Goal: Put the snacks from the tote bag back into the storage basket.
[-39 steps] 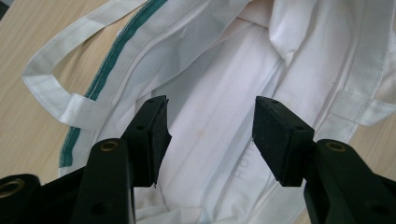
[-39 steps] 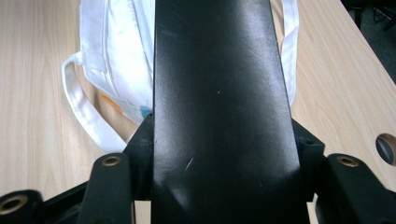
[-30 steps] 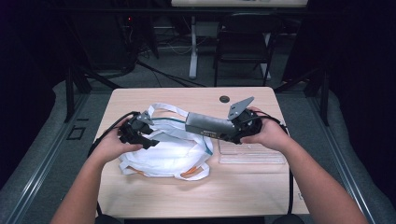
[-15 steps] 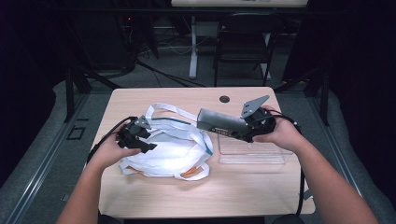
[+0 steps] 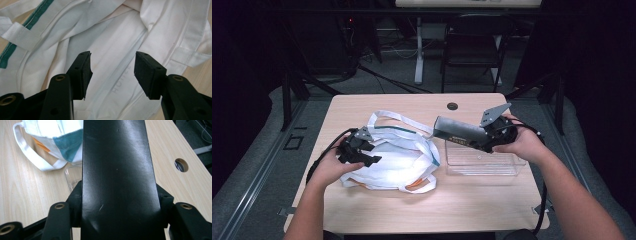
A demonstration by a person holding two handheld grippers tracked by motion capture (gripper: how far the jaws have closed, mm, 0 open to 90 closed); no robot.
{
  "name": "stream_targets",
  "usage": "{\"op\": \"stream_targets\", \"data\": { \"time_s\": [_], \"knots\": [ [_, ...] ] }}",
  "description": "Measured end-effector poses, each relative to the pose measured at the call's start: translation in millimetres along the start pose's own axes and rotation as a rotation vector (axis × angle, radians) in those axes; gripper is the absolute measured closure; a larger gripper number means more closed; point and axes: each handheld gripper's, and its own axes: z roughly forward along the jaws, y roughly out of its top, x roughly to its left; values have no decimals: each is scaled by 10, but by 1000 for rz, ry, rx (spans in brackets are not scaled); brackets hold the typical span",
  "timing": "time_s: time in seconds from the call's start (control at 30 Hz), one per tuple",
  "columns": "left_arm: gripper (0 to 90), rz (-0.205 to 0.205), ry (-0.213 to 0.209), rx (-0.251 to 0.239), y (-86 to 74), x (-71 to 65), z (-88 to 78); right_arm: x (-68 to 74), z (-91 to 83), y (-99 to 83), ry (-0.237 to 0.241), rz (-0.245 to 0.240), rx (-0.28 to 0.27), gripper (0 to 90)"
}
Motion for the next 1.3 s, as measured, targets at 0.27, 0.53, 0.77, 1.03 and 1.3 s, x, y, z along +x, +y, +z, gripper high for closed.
{"op": "stream_targets", "data": {
  "time_s": [0.27, 0.53, 0.77, 1.03, 1.3],
  "knots": [
    [475, -11, 20, 1, -57, 34, -35, -60, -20, -122, -13, 24, 15, 424],
    [472, -23, 32, -6, -96, 42, -48, -101, -8, -209, -18, 38, 23, 424],
    [472, -18, 30, -8, -103, 44, -54, -118, 3, -240, -26, 37, 31, 424],
    [471, -11, 28, 3, -96, 34, -23, -134, 40, -324, -32, 50, 41, 424],
    [471, -6, 32, 0, -88, 31, -14, -177, 71, -453, -41, 80, 49, 424]
  ]
}}
